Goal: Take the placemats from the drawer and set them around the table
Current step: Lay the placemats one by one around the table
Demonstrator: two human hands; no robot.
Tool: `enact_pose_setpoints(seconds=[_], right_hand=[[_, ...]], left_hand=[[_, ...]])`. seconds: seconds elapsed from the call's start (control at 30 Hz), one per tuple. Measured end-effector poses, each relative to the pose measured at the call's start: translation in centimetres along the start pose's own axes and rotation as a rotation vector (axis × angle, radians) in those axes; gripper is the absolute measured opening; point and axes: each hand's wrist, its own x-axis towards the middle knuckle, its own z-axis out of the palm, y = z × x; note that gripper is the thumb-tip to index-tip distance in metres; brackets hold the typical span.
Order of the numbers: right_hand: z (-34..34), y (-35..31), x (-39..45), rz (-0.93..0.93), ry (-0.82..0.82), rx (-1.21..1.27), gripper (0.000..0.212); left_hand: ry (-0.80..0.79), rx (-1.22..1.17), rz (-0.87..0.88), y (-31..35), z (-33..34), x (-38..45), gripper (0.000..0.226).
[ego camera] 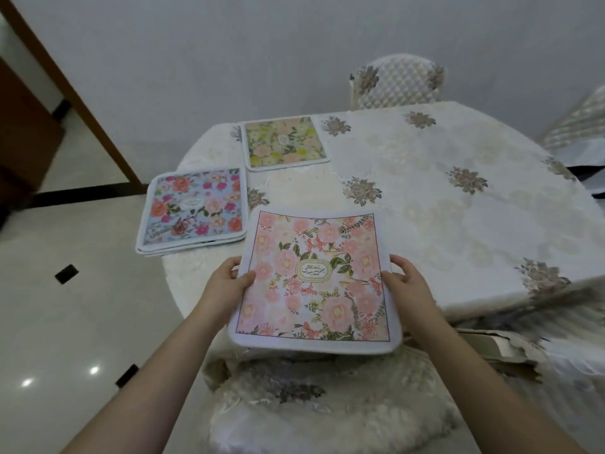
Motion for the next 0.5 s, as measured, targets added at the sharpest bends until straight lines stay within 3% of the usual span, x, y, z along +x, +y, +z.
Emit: enact_pose_setpoints(seconds=[0.5], right_hand=[[4.5,2.2,11.3,-0.042,0.039,-0.314,0.04]], left_hand=[[0.026,0.114,-0.088,-5.1,0.6,7.9,0.017]])
